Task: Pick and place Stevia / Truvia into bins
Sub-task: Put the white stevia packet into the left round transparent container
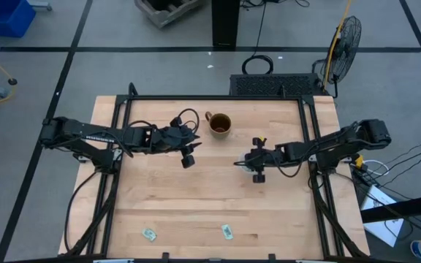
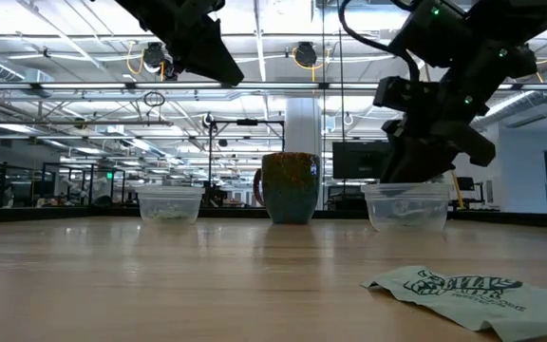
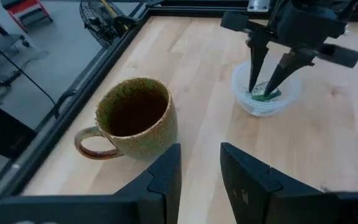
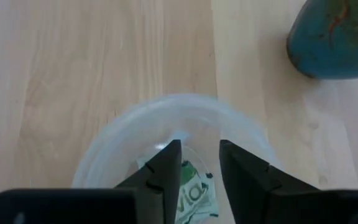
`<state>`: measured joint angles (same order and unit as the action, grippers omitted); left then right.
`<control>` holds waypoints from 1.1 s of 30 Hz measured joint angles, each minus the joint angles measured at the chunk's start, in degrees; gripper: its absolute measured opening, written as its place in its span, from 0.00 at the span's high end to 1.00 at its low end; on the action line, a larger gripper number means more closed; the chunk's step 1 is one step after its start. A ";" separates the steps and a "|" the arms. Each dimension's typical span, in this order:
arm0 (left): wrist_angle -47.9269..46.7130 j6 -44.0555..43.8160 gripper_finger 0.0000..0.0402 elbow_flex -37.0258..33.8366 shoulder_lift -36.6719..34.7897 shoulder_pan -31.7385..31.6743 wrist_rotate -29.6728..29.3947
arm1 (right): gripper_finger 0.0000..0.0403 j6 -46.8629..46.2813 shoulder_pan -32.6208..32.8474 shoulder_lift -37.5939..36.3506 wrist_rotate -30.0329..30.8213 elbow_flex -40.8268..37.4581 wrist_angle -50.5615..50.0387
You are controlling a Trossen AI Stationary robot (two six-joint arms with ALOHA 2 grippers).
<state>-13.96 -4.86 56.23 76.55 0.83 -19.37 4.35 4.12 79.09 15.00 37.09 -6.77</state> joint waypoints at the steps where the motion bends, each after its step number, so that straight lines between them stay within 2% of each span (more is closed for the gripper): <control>1: -0.13 -0.70 0.71 0.00 0.00 0.04 0.78 | 0.74 0.01 0.06 -0.02 0.02 0.01 0.41; 3: -1.24 -2.54 0.71 0.00 0.00 0.04 3.84 | 0.74 0.00 0.06 -0.41 -0.05 0.01 1.03; 7: -7.44 -7.99 0.71 0.00 0.00 0.97 13.52 | 0.75 -0.19 0.06 -2.18 -0.09 0.01 2.32; 12: -20.31 -23.72 0.71 0.00 0.00 6.59 27.56 | 0.76 -0.21 0.08 -5.31 -0.11 0.01 2.25; 14: -23.88 -29.41 0.71 0.00 0.02 10.87 29.80 | 0.76 -0.16 0.08 -6.54 -0.11 0.01 2.25; 22: -26.99 -59.94 0.71 0.00 0.02 26.83 27.90 | 0.77 2.47 0.08 -8.98 -0.11 0.01 2.23; 25: -27.82 -62.81 0.71 0.00 0.02 31.82 26.11 | 0.77 2.83 0.08 -8.98 -0.11 0.01 2.18; 28: -29.83 -64.43 0.71 -0.54 0.02 35.45 20.16 | 0.77 2.11 0.08 -8.98 -0.17 0.01 1.91; 31: -29.53 -66.29 0.71 -2.39 0.10 37.14 15.36 | 0.77 2.45 0.08 -8.98 -0.20 0.01 1.77; 33: -29.29 -69.08 0.71 -3.29 0.11 37.68 14.93 | 0.77 2.86 0.08 -8.98 -0.20 0.01 1.80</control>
<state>-43.26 -73.95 52.93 76.66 38.51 -4.44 7.21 4.21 70.11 14.81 37.10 -4.97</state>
